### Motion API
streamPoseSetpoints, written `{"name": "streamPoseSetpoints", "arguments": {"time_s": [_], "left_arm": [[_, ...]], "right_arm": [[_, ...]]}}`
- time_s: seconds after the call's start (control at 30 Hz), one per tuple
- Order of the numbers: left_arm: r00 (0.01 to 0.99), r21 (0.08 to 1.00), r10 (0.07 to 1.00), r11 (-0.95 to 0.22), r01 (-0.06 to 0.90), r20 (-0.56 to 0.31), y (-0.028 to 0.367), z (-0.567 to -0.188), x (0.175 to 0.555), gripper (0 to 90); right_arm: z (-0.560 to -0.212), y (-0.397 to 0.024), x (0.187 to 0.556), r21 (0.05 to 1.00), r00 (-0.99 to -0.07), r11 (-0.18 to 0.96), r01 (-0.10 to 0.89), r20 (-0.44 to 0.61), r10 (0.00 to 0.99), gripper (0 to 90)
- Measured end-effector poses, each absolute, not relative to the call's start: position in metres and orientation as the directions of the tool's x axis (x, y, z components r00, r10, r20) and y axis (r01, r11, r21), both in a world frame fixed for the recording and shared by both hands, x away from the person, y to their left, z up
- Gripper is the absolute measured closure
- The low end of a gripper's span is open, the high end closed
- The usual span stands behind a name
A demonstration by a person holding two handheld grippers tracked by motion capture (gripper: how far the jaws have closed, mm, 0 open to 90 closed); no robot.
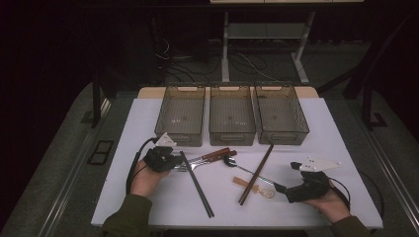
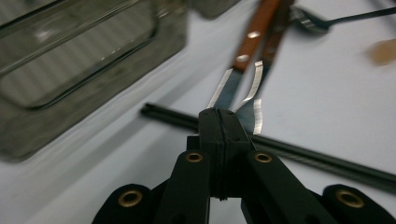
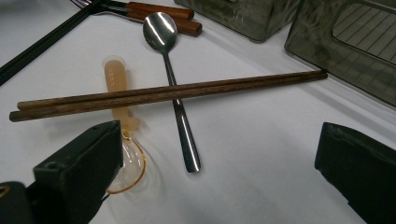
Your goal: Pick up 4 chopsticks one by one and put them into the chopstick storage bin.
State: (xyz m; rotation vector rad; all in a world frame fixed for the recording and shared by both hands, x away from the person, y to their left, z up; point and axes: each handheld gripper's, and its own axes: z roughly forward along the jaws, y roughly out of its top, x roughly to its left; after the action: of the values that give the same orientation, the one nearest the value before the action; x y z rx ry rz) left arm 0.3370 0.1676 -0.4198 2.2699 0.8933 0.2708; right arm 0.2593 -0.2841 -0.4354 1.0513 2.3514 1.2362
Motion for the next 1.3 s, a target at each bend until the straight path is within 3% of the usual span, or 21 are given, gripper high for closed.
{"name": "streamPoseSetpoints", "arguments": {"time_s": [0.53, 1.3], "left_arm": [[0.713, 0.602, 0.701, -0.57, 0.559, 0.002, 0.163, -0.435, 0.363, 89.1], [0.717, 0.613, 0.697, -0.566, 0.551, -0.001, 0.147, -0.437, 0.376, 89.2]], "right_arm": [[-0.436, -0.284, 0.259, 0.8, -0.694, 0.369, 0.473, 0.081, 0.715, 1.2], [-0.436, -0.284, 0.259, 0.8, -0.694, 0.37, 0.473, 0.079, 0.715, 1.2]]}}
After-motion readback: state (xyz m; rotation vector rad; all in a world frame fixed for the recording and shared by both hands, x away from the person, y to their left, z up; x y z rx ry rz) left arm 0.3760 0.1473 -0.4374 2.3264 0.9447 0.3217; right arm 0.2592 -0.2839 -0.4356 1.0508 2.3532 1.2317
